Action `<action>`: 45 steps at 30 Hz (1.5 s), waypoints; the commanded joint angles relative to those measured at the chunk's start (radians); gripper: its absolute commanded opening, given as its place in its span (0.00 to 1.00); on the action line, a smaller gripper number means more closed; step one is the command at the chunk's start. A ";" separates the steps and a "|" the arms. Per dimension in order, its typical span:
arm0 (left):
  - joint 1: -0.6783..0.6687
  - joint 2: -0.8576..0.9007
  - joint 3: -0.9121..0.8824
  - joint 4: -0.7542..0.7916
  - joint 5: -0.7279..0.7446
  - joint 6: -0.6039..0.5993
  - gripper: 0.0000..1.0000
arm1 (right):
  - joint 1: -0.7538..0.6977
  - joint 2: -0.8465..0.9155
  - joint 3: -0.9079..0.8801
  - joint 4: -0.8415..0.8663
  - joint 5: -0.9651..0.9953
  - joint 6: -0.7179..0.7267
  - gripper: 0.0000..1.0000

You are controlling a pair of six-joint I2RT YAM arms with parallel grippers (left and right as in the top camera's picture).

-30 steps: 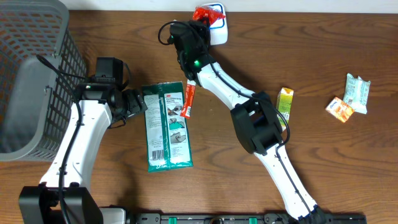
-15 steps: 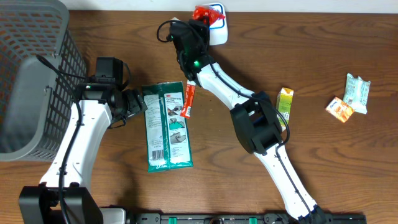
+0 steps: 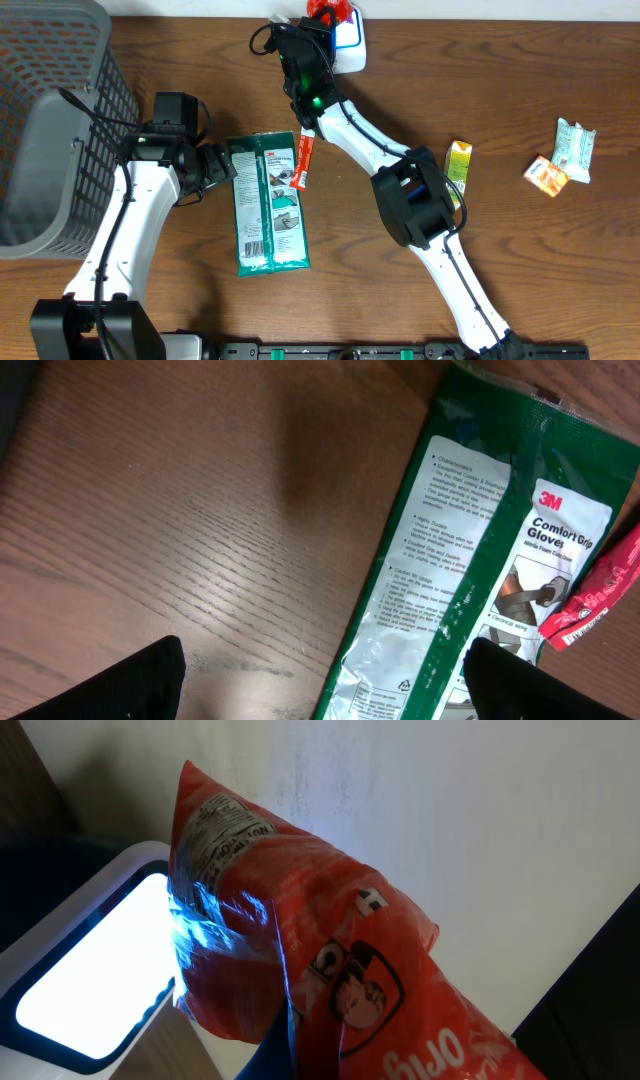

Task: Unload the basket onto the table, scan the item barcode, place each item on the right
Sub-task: 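Hold the red bag under the white scanner with the right gripper, then carry the red bag right and drop it on the table's right side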

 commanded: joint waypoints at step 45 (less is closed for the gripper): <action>0.002 -0.001 0.008 -0.003 -0.013 0.009 0.90 | -0.501 -0.584 -0.012 -1.642 -0.622 1.488 0.01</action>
